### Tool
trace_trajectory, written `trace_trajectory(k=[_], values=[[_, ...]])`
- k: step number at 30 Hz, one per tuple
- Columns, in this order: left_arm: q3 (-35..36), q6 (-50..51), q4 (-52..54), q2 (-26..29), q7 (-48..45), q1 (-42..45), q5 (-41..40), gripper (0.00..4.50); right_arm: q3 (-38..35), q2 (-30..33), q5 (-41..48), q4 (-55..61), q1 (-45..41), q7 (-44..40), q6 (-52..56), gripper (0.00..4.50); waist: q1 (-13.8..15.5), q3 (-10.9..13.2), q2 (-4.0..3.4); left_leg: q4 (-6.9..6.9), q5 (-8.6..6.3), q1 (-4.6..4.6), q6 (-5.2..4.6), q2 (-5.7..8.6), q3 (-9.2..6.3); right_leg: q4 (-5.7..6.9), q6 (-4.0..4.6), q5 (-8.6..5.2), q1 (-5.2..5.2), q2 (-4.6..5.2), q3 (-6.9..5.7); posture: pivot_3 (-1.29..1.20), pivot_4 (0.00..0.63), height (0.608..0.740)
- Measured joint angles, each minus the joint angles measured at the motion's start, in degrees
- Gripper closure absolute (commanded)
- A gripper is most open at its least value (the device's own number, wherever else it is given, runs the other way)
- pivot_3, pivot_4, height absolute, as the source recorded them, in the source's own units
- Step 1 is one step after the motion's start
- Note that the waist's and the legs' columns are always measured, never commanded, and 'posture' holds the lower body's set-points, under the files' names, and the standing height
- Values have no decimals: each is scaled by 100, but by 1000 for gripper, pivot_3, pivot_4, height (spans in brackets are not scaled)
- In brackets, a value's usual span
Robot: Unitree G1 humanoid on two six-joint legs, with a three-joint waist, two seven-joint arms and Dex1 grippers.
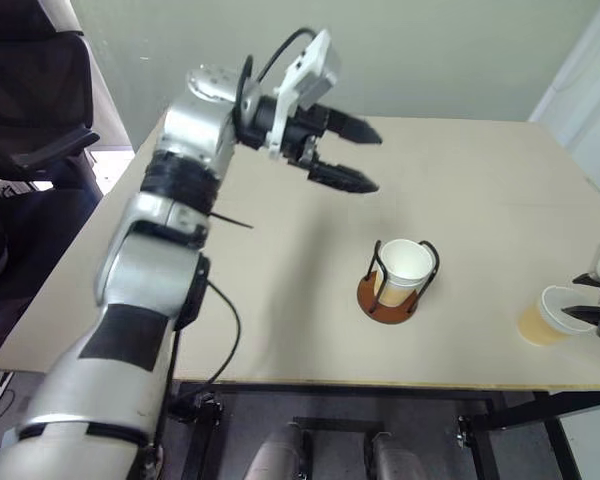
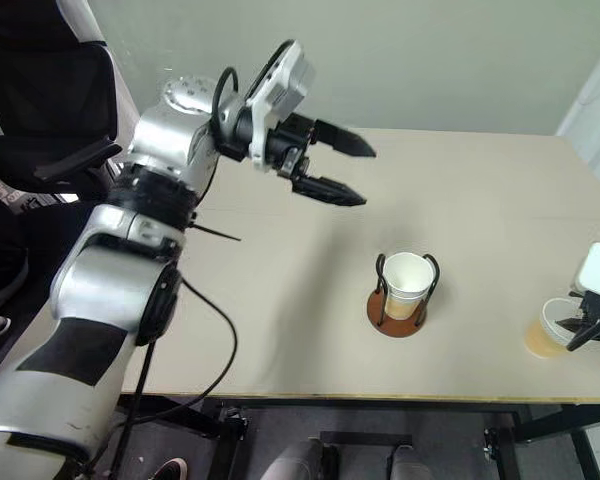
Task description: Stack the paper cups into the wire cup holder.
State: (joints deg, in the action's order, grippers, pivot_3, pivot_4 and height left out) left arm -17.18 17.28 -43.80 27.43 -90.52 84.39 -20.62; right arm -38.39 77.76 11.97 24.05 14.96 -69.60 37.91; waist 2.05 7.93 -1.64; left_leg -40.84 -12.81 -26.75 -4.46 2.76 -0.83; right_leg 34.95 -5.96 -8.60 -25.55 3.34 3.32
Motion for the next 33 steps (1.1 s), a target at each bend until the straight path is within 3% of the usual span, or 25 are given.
trace_trajectory(k=[8, 17, 25, 33], values=[[-342, 419, 1025, 711, -3, -293, -525, 23, 757, -60, 17, -224, -322, -116, -260, 2204, -16, 1, 0, -7, -12, 76, 17, 2, -3, -12, 31, -15, 83, 0, 8, 0, 150, 740], [-304, 690, 1350, 774, -4, -383, -524, 23, 1898, -57, -129, -1069, -1104, 24, -662, 2204, -74, 3, -4, -7, -25, 83, 2, 4, -8, -10, 13, 2, 98, 0, 11, 0, 150, 740], [-181, 763, 1412, 775, -5, -453, -443, 23, 2087, 6, -302, -1557, -1356, 35, -868, 2204, -89, 4, -7, 7, -27, 77, 10, 0, -11, -17, 11, 0, 91, -1, 10, 0, 150, 740], [-158, 745, 1411, 762, -5, -457, -382, 23, 2724, 3, -399, -1734, -1716, 32, -1013, 2204, -89, 4, -6, 73, 6, 74, 52, 4, -9, -43, 26, -2, 72, 2, 12, 0, 150, 740]])
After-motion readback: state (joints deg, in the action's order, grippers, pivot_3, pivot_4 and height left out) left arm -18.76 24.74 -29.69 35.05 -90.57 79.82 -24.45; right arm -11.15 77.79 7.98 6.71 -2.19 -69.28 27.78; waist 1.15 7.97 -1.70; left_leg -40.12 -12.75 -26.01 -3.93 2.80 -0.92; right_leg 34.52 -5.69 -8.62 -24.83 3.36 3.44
